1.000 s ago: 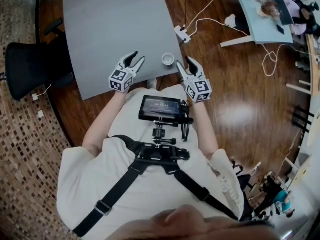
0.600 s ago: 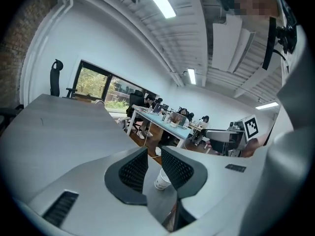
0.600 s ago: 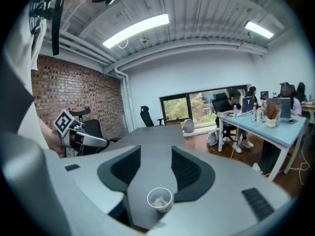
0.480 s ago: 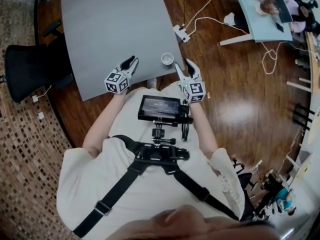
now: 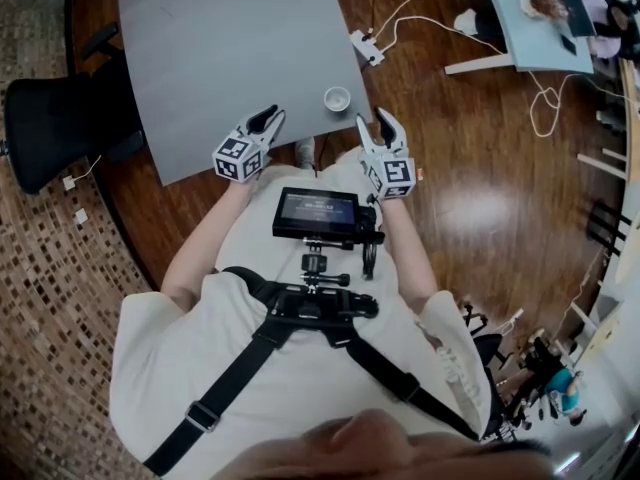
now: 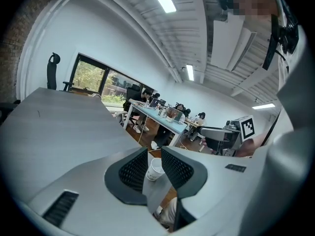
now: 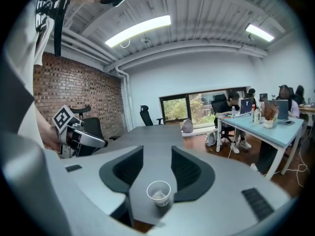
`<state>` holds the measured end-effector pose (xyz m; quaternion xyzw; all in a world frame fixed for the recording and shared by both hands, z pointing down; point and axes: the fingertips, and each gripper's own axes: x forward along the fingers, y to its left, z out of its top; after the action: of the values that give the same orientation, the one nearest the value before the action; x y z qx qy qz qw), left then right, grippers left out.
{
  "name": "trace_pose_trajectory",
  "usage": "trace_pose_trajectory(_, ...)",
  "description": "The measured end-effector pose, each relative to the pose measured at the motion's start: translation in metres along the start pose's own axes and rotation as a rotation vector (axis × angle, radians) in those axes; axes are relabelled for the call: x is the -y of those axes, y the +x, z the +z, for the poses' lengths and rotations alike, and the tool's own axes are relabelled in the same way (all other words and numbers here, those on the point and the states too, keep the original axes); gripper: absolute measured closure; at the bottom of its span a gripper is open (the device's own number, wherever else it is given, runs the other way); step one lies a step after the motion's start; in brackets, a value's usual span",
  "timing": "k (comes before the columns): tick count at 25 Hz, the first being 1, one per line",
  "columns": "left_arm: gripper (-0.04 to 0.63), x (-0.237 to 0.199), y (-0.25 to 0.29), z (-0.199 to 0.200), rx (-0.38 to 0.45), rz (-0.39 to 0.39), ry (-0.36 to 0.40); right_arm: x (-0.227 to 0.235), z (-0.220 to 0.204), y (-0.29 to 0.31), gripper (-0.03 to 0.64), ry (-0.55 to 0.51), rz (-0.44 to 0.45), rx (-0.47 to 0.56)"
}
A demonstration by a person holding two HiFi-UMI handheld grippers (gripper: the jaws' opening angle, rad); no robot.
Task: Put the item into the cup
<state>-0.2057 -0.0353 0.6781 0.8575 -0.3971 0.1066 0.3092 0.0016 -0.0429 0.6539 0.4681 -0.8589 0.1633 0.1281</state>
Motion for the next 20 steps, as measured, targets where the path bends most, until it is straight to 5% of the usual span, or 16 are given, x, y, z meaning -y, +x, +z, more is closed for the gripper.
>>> trace_pose_trajectory(7,0.525,0.009,0.002,-0.006,0.022,0.007,-0.018,0.003,0.000,-0.010,0.425,-0.029,0.024,-0.004)
trace_pose_trajectory(20,0.525,0.142,0.010,-0.005,0.063,0.062,0.035,0.040,0.019,-0.097,0.433,-0.047,0.161,0.003)
